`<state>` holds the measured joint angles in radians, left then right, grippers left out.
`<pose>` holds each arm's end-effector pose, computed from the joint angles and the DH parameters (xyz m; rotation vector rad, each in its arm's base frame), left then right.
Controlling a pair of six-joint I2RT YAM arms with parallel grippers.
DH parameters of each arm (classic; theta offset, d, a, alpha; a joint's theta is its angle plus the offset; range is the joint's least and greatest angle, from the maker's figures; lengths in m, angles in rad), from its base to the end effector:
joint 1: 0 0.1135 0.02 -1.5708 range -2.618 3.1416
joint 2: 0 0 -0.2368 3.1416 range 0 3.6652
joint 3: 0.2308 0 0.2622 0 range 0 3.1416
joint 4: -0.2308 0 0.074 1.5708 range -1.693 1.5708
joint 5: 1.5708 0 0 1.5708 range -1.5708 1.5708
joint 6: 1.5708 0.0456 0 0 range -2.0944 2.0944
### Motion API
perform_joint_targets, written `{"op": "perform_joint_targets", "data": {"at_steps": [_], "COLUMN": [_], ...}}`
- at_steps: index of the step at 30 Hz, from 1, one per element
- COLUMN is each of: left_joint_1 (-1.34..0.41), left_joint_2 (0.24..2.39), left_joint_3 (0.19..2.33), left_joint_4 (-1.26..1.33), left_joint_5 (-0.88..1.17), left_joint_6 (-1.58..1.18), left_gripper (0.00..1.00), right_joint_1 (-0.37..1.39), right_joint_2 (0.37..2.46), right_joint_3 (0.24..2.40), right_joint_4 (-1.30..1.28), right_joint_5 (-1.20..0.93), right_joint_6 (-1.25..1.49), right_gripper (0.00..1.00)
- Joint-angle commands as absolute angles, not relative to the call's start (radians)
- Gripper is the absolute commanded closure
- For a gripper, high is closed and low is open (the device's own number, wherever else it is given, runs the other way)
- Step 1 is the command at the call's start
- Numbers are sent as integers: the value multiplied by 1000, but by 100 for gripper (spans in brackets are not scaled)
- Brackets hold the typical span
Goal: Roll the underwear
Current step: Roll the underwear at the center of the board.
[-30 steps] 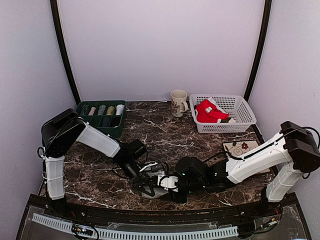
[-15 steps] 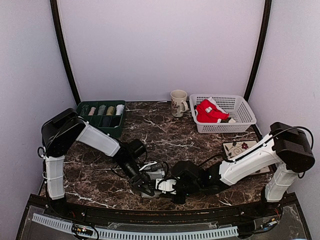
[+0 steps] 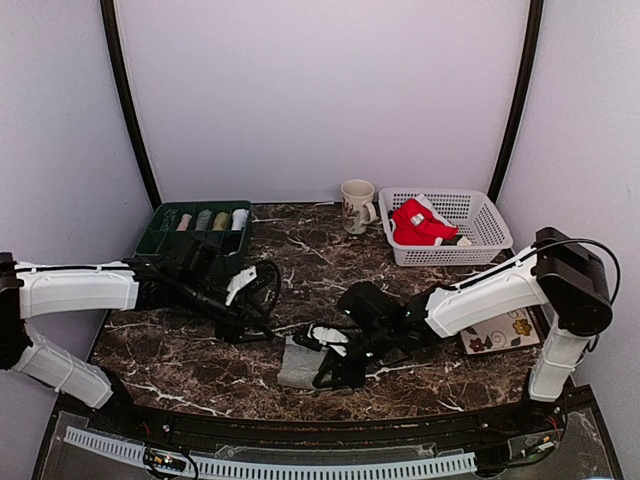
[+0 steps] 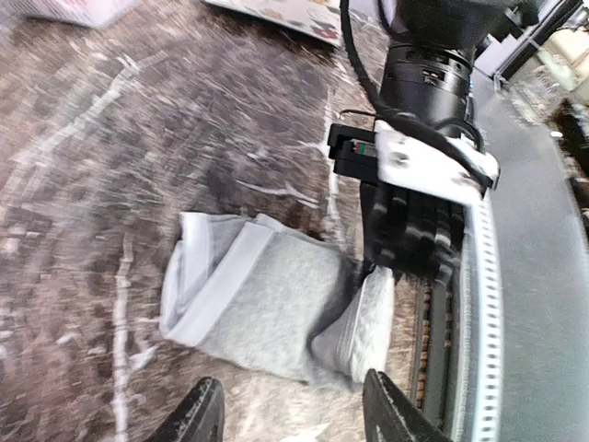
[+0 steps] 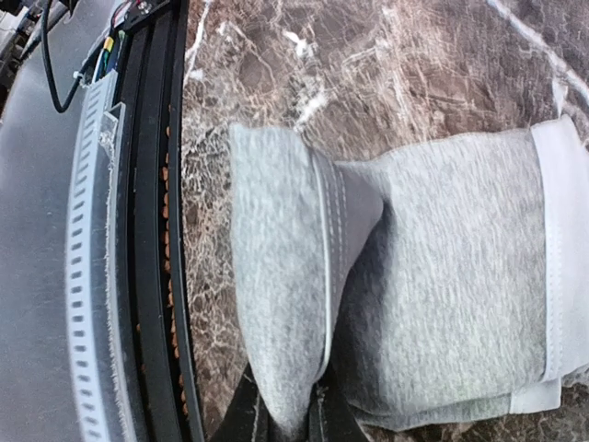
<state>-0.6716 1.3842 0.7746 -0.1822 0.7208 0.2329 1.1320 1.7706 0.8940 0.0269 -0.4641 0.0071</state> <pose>0.2128 -0.2076 0.1722 1.3401 1.9349 -1.0633 0.1311 0.3275 0.1016 -1.5720 2.0623 1.0392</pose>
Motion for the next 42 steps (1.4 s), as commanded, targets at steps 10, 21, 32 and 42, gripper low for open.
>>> {"op": "perform_joint_targets", "data": {"at_steps": [10,21,32,42], "left_joint_1": [-912,-1169,-1239,-1238], "left_joint_2": [1023,1254,1433,1619], "left_joint_3": [528,597,642,709], "left_joint_4": [-102,-7,115,-88], "left_joint_5": [247,46,-73,-75], "left_joint_6": [335,464,607,522], "left_gripper": [43,43,43,57], "right_joint_1": [998,943,916,909], "right_joint_2": [1999,2128,2196,2150], "right_joint_3": [1179,1172,1212,1213], "right_joint_4": [-291,-247,-289,-292], "right_joint_5": [-859,-964,-982,-963], "right_joint_6": [238,325,343,342], "right_gripper": [100,100,100,93]}}
